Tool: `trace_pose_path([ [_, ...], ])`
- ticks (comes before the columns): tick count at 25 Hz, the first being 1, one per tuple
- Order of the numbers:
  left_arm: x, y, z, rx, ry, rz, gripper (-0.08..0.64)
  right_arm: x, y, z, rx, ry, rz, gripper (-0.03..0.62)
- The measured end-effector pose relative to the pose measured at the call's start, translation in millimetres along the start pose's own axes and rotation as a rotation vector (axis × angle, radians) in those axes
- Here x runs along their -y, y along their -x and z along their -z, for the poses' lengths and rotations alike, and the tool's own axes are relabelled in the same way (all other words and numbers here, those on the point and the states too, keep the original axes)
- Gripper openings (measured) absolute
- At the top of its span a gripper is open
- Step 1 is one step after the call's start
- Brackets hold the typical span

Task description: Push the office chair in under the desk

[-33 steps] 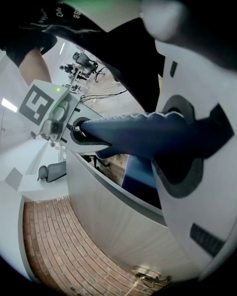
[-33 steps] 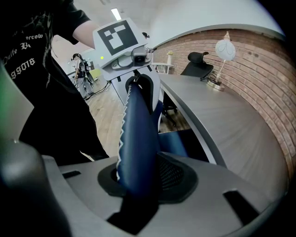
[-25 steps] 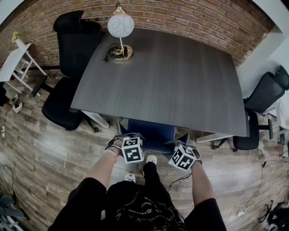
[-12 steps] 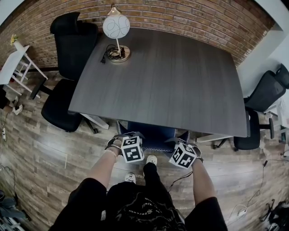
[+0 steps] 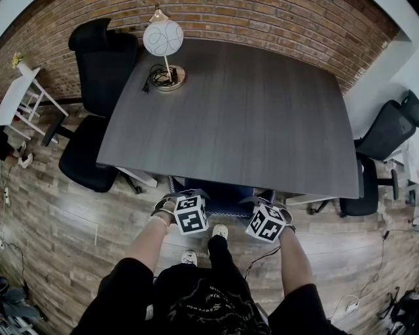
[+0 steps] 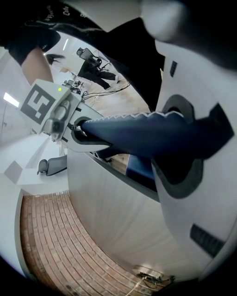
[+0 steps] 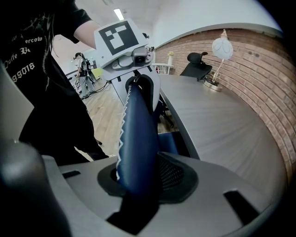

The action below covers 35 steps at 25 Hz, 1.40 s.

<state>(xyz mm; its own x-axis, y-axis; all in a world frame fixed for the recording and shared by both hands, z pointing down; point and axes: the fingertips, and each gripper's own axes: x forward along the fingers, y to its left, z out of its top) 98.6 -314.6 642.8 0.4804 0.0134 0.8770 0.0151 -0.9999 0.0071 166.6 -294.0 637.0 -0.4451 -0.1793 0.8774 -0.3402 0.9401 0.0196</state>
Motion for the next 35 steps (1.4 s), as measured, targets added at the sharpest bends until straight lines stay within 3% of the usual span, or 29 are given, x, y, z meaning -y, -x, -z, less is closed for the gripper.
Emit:
trace_pose_path([
  [29, -11, -2, 0, -0.003, -0.013, -0.014, 0.16, 10, -3, -1, -0.005, -0.01, -0.012, 0.14],
  [35, -10, -3, 2, -0.028, -0.038, -0.027, 0.164, 11, -2, -1, -0.014, -0.015, 0.033, 0.161],
])
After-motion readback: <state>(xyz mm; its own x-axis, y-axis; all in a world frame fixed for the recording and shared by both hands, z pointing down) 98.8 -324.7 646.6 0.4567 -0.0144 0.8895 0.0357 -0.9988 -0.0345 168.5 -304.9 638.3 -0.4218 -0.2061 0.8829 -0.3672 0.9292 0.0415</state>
